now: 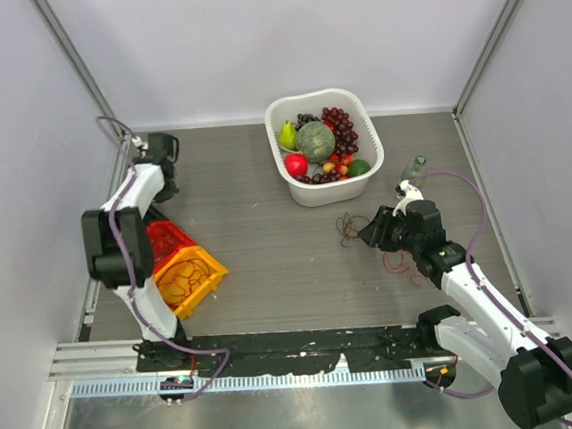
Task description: Untangle the cables
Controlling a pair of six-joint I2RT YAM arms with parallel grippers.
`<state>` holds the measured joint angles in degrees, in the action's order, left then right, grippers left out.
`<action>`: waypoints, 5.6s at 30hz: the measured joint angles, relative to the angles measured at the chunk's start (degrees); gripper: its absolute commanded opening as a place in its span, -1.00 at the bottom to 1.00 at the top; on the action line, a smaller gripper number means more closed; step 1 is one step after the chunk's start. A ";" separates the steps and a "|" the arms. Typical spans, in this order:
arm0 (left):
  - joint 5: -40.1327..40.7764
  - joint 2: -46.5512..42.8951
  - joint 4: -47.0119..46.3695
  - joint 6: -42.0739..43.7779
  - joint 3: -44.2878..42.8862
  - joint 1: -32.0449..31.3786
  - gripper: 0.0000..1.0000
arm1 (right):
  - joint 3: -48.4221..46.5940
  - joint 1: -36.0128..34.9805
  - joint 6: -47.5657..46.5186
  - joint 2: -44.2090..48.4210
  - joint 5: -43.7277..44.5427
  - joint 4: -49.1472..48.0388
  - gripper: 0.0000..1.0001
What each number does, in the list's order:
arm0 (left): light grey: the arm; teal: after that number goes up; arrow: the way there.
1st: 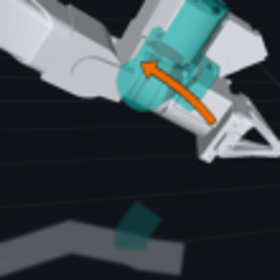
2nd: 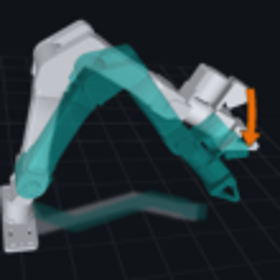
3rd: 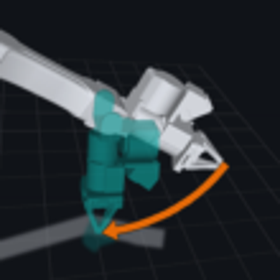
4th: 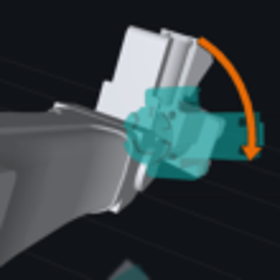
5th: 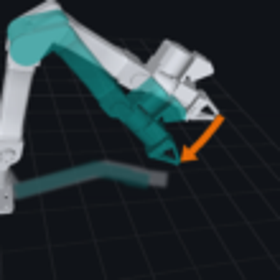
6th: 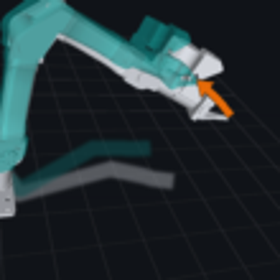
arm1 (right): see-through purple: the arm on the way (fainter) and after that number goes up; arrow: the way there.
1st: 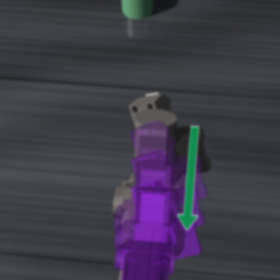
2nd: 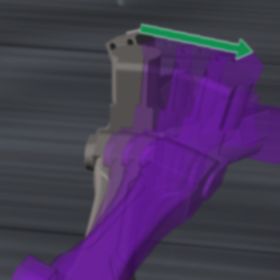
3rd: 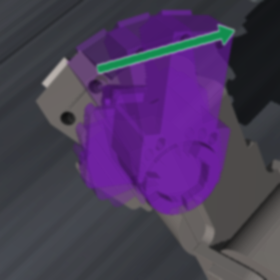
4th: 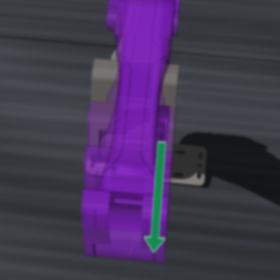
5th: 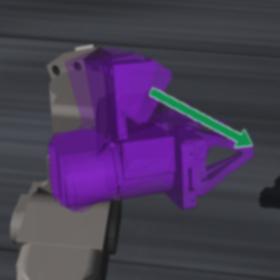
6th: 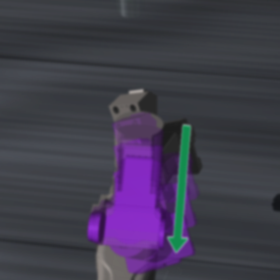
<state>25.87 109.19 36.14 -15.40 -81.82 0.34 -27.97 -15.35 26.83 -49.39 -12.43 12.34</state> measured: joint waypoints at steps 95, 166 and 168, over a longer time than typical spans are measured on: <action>-11.98 -53.16 -18.27 -18.95 29.68 -18.53 -1.00 | -2.75 -22.36 6.25 10.03 27.52 12.57 0.34; -21.35 -33.86 -43.71 -20.57 43.50 -60.35 0.70 | -2.62 -15.30 20.74 1.36 23.82 10.40 0.49; -21.33 -26.80 -43.39 -22.84 37.75 -60.50 0.72 | -3.39 -9.01 21.90 5.79 28.74 14.67 0.47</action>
<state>4.54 82.39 -7.25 -38.24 -44.07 -60.16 -31.35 -24.36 48.73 -43.59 16.32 27.00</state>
